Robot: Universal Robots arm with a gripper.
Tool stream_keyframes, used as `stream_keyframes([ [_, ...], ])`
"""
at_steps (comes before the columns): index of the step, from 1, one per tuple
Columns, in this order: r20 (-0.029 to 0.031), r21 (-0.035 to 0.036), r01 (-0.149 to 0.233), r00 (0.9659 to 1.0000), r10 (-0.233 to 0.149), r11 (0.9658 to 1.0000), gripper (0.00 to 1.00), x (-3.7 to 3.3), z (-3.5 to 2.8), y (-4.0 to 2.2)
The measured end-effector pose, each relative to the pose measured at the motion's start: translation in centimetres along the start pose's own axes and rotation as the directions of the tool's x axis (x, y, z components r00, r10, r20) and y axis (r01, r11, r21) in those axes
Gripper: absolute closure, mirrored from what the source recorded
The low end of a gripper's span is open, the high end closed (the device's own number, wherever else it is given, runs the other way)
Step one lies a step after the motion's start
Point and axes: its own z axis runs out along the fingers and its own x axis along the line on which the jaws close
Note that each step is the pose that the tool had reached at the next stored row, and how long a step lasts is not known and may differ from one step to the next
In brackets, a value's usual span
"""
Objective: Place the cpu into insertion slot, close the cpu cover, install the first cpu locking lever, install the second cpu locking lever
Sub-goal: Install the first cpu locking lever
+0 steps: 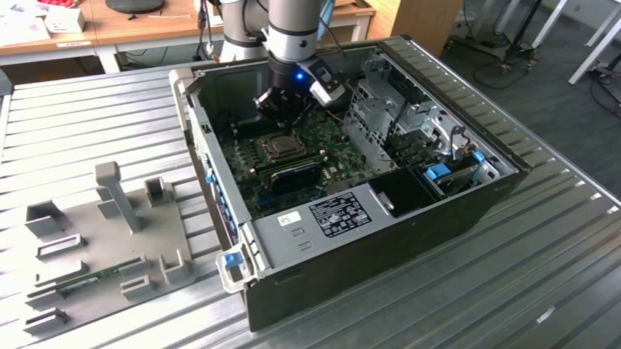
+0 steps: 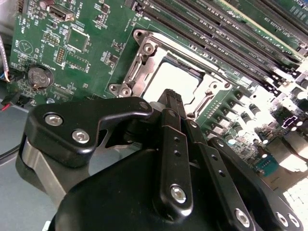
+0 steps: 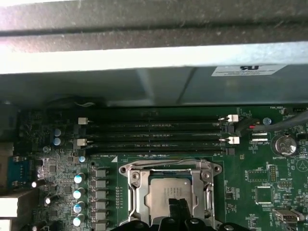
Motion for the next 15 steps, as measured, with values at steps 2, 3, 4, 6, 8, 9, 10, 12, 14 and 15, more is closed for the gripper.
stream_keyframes([
  [2, -0.0001, 0.0002, 0.0, 1.0, 0.0, 1.0, 0.9, 0.06, 0.02, 0.0],
  [3, 0.0, -0.0001, 0.0, 1.0, 0.0, 1.0, 0.9, 0.11, 0.06, 0.0],
  [4, 0.0, 0.0, 0.0, 1.0, 0.0, 1.0, 0.9, 0.16, 0.07, 0.01],
  [6, -0.0001, 0.0001, 0.0, 1.0, 0.0, 1.0, 0.9, 0.28, 0.1, 0.03],
  [8, -0.0001, 0.0002, 0.0, 1.0, 0.0, 1.0, 0.9, 0.31, 0.1, 0.03],
  [9, -0.0001, 0.0001, 0.0, 1.0, 0.0, 1.0, 0.9, 0.31, 0.1, 0.03],
  [10, -0.0001, 0.0001, 0.0, 1.0, 0.0, 1.0, 0.9, 0.32, 0.11, 0.03],
  [12, -0.0001, 0.0001, 0.0, 1.0, 0.0, 1.0, 0.9, 0.32, 0.11, 0.03],
  [14, 0.0, 0.0, 0.0, 1.0, 0.0, 1.0, 0.9, 0.32, 0.07, 0.04],
  [15, 0.0, 0.0, 0.0, 1.0, 0.0, 1.0, 0.9, 0.32, 0.02, 0.04],
])
